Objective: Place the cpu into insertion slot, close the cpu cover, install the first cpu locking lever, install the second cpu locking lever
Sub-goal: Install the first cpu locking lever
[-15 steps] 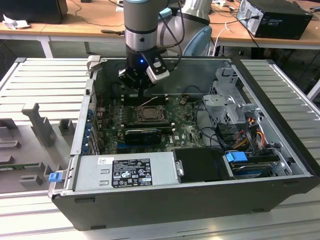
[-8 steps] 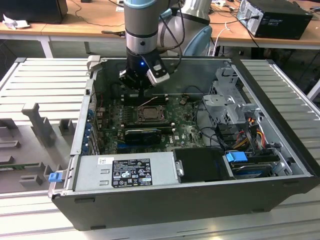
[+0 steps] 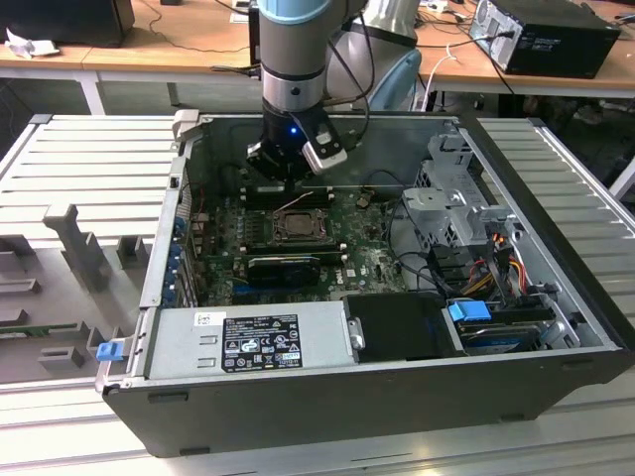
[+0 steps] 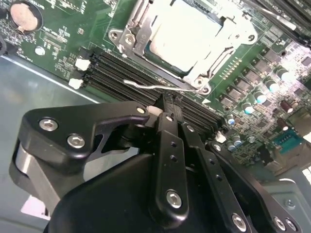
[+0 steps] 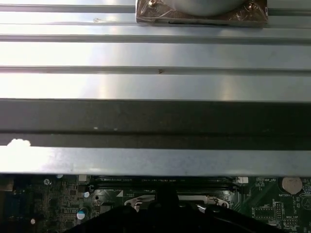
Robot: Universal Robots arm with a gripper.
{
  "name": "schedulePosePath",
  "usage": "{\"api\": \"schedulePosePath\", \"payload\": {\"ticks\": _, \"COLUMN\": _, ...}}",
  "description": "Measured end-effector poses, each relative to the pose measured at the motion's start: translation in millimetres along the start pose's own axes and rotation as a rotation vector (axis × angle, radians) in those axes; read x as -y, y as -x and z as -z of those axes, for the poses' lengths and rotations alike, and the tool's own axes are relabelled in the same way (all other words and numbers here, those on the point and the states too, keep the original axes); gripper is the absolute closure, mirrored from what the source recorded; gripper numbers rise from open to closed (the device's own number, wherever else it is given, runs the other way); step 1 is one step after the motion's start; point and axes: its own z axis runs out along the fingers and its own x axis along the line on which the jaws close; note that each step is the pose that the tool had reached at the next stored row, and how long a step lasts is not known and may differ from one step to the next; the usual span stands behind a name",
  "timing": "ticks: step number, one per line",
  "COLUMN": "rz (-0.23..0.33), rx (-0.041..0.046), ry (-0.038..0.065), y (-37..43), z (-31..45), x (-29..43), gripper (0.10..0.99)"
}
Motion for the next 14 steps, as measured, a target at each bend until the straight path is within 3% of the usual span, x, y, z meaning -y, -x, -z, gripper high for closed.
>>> {"api": "schedulePosePath", "payload": {"ticks": 11, "rz": 0.014, "rx": -0.0018, "ry": 0.0, "y": 18.5, "z": -4.3, "x": -0.9, "gripper": 0.98}}
{"api": "schedulePosePath", "payload": {"ticks": 14, "rz": 0.014, "rx": -0.0018, "ry": -0.001, "y": 19.7, "z": -5.1, "x": -0.8, "gripper": 0.98}}
